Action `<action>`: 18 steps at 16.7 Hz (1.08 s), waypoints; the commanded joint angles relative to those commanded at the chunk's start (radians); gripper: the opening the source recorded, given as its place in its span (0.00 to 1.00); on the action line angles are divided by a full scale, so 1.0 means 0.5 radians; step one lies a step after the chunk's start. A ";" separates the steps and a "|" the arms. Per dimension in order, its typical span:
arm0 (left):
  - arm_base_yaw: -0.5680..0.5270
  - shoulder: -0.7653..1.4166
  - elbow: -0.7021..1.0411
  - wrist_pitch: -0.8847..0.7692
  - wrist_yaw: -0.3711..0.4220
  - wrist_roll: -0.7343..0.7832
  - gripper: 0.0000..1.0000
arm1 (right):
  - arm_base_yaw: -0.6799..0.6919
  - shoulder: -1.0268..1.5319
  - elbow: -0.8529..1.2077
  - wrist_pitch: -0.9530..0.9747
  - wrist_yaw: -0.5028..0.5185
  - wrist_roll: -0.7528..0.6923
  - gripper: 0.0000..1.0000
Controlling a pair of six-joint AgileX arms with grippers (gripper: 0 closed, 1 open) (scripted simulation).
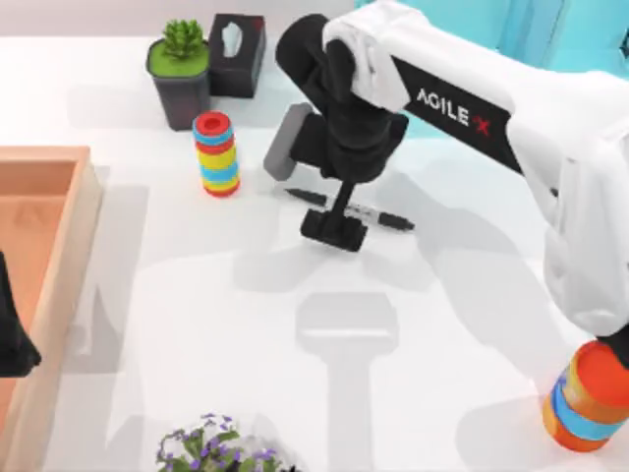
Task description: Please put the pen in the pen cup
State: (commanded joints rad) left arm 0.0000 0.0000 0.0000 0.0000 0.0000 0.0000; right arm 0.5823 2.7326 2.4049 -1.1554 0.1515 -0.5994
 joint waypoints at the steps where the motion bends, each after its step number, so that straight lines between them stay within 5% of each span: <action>1: 0.000 0.000 0.000 0.000 0.000 0.000 1.00 | 0.000 0.000 0.000 0.000 0.000 0.000 0.85; 12: 0.000 0.000 0.000 0.000 0.000 0.000 1.00 | 0.000 0.000 0.000 0.000 0.000 0.000 0.02; 18: 0.000 0.000 0.000 0.000 0.000 0.000 1.00 | 0.000 0.000 0.000 0.000 0.000 0.000 0.00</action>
State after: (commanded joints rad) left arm 0.0000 0.0000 0.0000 0.0000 0.0000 0.0000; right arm 0.5823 2.7326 2.4049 -1.1554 0.1515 -0.5994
